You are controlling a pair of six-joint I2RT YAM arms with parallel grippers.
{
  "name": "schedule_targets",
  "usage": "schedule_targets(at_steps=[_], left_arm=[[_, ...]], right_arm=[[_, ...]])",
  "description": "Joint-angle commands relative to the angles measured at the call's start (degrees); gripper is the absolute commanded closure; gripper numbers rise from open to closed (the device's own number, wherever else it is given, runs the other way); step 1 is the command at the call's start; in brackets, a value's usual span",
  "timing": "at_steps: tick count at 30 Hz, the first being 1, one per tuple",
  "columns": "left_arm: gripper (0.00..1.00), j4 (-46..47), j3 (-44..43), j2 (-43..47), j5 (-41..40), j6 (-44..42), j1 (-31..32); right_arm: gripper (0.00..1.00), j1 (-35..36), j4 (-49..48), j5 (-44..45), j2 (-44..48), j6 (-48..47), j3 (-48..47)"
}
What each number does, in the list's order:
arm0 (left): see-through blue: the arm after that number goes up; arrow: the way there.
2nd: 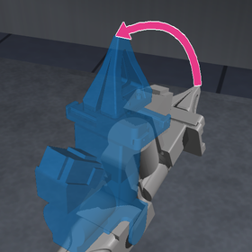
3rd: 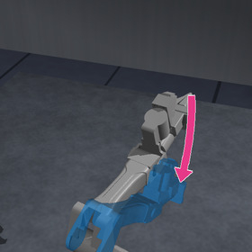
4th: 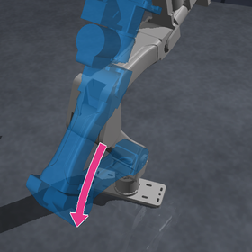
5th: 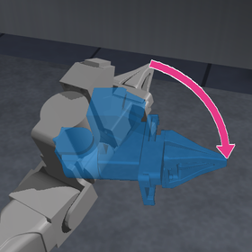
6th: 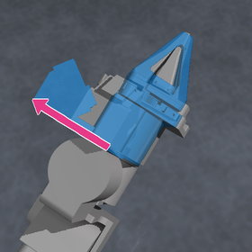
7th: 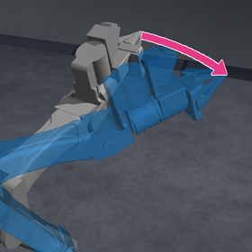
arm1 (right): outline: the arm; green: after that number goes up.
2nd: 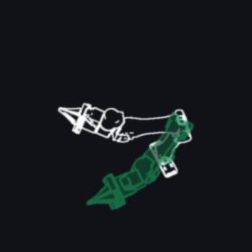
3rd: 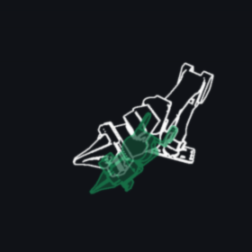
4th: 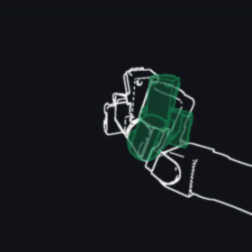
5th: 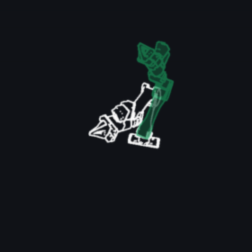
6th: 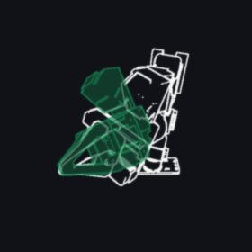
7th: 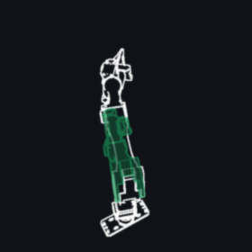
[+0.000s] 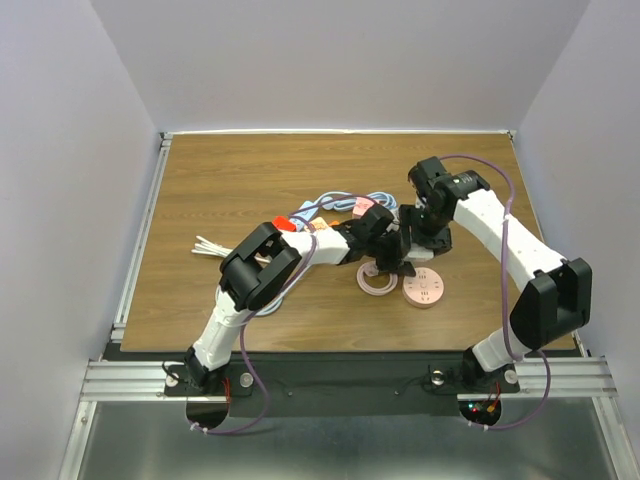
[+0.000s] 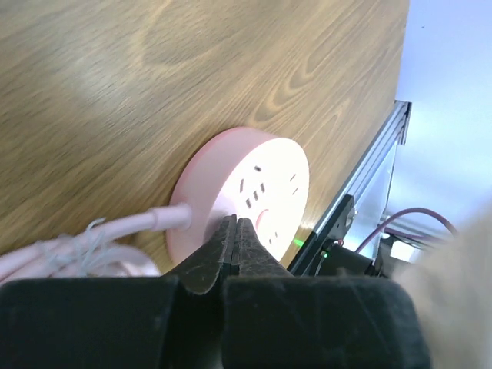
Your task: Pull the plug off the socket
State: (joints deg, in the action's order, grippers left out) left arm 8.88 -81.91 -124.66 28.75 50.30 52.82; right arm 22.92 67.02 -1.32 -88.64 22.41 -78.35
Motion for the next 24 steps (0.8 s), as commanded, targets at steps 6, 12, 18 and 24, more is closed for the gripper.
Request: schedule_targets(at_steps=[6, 12, 18, 24], left_arm=[[1.00, -13.4, 4.3, -3.0, -13.0, -5.6, 1.8], [1.00, -11.2, 8.3, 12.8, -18.4, -3.6, -1.7], [1.00, -12.8, 4.7, 21.7, -19.5, -5.3, -3.5], [1.00, -16.2, 1.1, 26.4, -18.7, -7.2, -4.7]], right_arm=[[1.00, 2.0, -0.4, 0.1, 2.3, 2.5, -2.1], [1.00, 1.3, -0.7, 9.4, 6.0, 7.7, -0.2], [1.00, -7.2, -4.8, 14.1, 5.5, 8.2, 0.3], [0.99, -19.7, -15.1, 17.7, -4.5, 10.5, 0.9]])
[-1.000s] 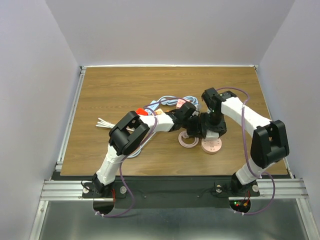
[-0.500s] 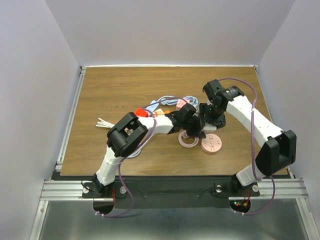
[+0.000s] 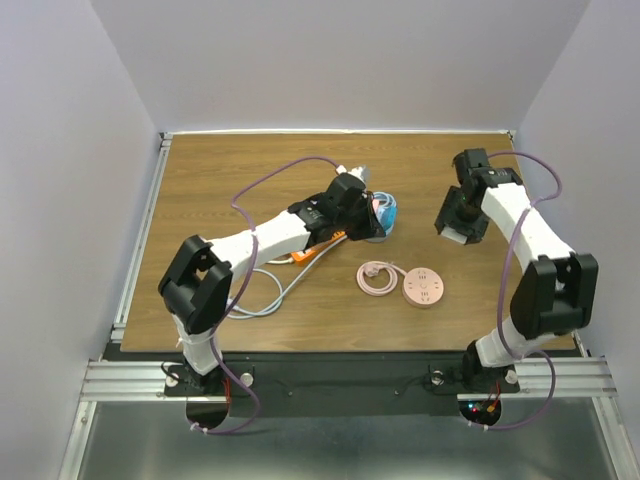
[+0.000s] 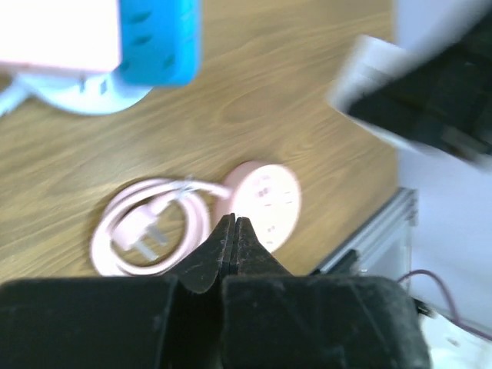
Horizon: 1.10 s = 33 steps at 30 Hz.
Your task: Pull the plug off the socket
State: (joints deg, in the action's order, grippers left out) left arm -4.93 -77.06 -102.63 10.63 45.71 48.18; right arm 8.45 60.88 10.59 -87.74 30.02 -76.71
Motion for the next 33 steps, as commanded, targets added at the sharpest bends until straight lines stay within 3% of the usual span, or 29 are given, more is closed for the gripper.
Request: schedule_targets(at_steps=[1, 10, 11, 12, 15, 18, 20, 23, 25, 27, 33], left_arm=[[1.00, -2.7, -4.2, 4.8, -0.4, -2.9, 0.0], [1.00, -5.3, -0.5, 8.1, -0.2, -2.4, 0.0], [1.00, -5.2, -0.1, 8.5, -0.2, -2.4, 0.1], [1.00, -5.2, 0.3, 8.8, -0.1, -2.6, 0.0], [1.00, -5.1, 1.1, 9.2, 0.2, -3.0, 0.0], [1.00, -5.1, 1.1, 7.8, 0.7, -3.3, 0.2], [1.00, -5.2, 0.2, 6.7, 1.1, -3.5, 0.2], [0.89, -5.7, -2.3, 4.4, 1.3, -3.7, 0.7], [0.72, -6.9, -5.1, 2.7, 0.3, -3.7, 0.9], [0.56, -10.2, -7.4, 1.4, -2.2, -4.3, 1.4], [0.38, -19.8, -16.7, -4.3, -9.7, -10.4, 3.1]], right_arm=[[0.98, -6.3, -10.2, 6.7, -6.6, 3.2, -0.9], [0.80, -18.8, -12.6, 15.2, -19.6, 7.9, -8.0], [0.75, -18.8, -12.7, 15.3, -20.1, 7.9, -8.2], [0.59, -20.2, -12.9, 15.1, -20.5, 7.9, -8.5], [0.34, -21.5, -12.8, 15.0, -21.2, 8.0, -9.2], [0.22, -21.7, -13.1, 10.3, -20.3, 7.2, -9.7], [0.20, -21.5, -13.5, 6.8, -19.1, 6.5, -9.4], [0.10, -20.1, -14.4, 3.6, -15.8, 5.3, -7.1], [0.01, -19.8, -14.3, 2.4, -13.3, 5.3, -5.8], [0.00, -19.2, -14.1, 0.5, -11.1, 5.5, -4.2], [0.00, -14.9, -13.1, -1.3, -0.3, 5.8, -2.0]])
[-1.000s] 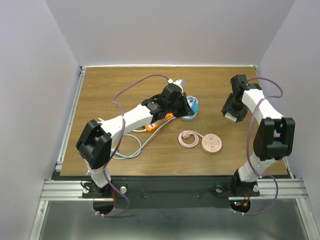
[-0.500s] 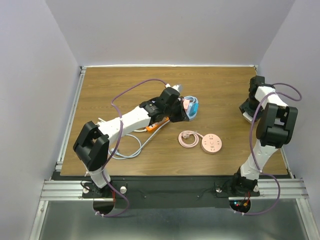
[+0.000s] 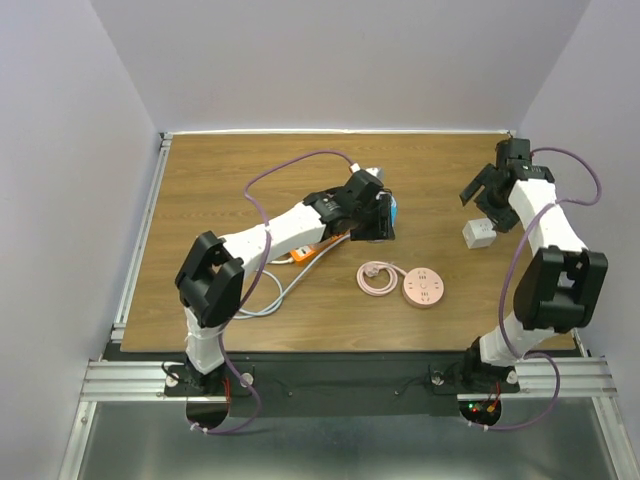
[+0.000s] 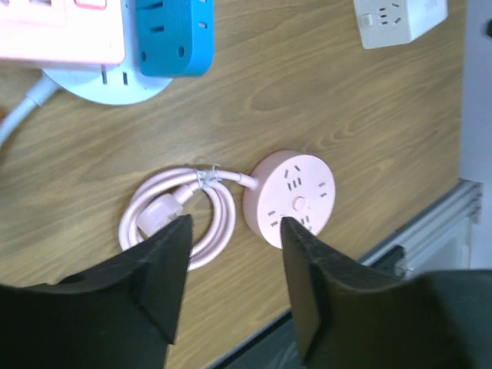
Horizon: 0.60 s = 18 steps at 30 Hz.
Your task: Pull the plug off the socket
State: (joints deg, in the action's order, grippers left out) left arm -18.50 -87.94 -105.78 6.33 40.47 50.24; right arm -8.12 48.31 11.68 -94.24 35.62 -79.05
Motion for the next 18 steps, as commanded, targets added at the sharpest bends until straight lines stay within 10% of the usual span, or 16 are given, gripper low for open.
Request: schedule_targets(at_steps=[1, 6, 7, 8, 18], left_arm=[[0.37, -6.5, -7.4, -2.1, -5.7, -6.3, 1.8], [0.32, -7.0, -11.6, -5.9, -5.8, -16.5, 3.4], [0.05, -7.0, -12.1, -7.3, -5.8, -18.0, 3.5], [0.01, -7.2, -12.9, -8.2, -5.8, -19.3, 3.3], [0.06, -19.1, -29.5, -20.0, -5.9, -11.8, 2.6]], right_arm=[[0.00, 1.8, -0.2, -3.0, 7.3, 0.2, 0.7], [0.00, 2.1, 0.6, -10.8, 15.6, 0.3, 5.9], [0.00, 2.2, 0.9, -11.3, 18.3, 0.1, 6.8], [0.00, 3.0, 1.4, -11.4, 19.3, 0.1, 8.1], [0.00, 4.3, 3.5, -12.6, 24.5, -1.1, 12.0]])
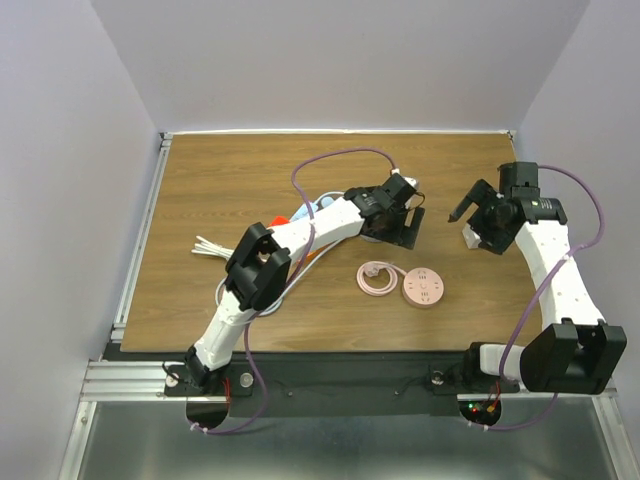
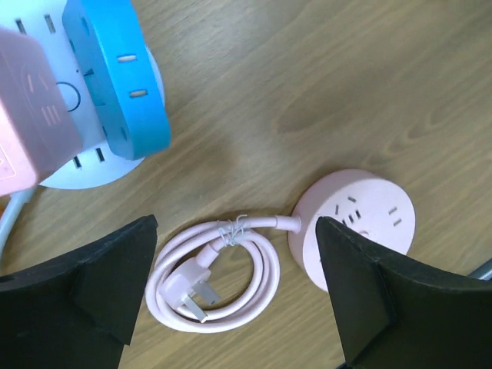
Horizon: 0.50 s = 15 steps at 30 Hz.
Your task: Pull the plug off the socket
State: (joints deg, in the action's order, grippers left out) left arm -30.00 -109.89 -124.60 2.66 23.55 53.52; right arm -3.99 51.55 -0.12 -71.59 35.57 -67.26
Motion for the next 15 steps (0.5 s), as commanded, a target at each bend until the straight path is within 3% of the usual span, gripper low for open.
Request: schedule_targets(at_steps=[1, 7, 11, 12, 15], left_arm=[[0.12, -8.4, -9.0, -2.1, -1.9, 11.3, -0.7], [0.13, -7.0, -5.6, 0.0, -3.9, 35.0, 0.4], [0.11, -7.8, -5.5, 1.2, -7.9, 43.9, 2.8], [0.04, -8.3, -5.7, 1.1, -8.5, 45.7, 3.1], [0.04, -12.1, -6.0, 0.8, -9.2, 51.1, 4.1]], right_arm=[[0.00, 0.2, 0.2, -0.6, 2.0, -1.2, 0.3], [0.00, 0.2, 0.6, -0.7, 1.8, -1.3, -1.1], [0.00, 0.3, 0.5, -1.2, 1.3, -1.3, -1.1], [0.00, 0.3, 0.5, -1.5, 1.2, -1.3, -1.1], [0.00, 0.3, 0.5, -2.2, 0.5, -1.6, -1.3]])
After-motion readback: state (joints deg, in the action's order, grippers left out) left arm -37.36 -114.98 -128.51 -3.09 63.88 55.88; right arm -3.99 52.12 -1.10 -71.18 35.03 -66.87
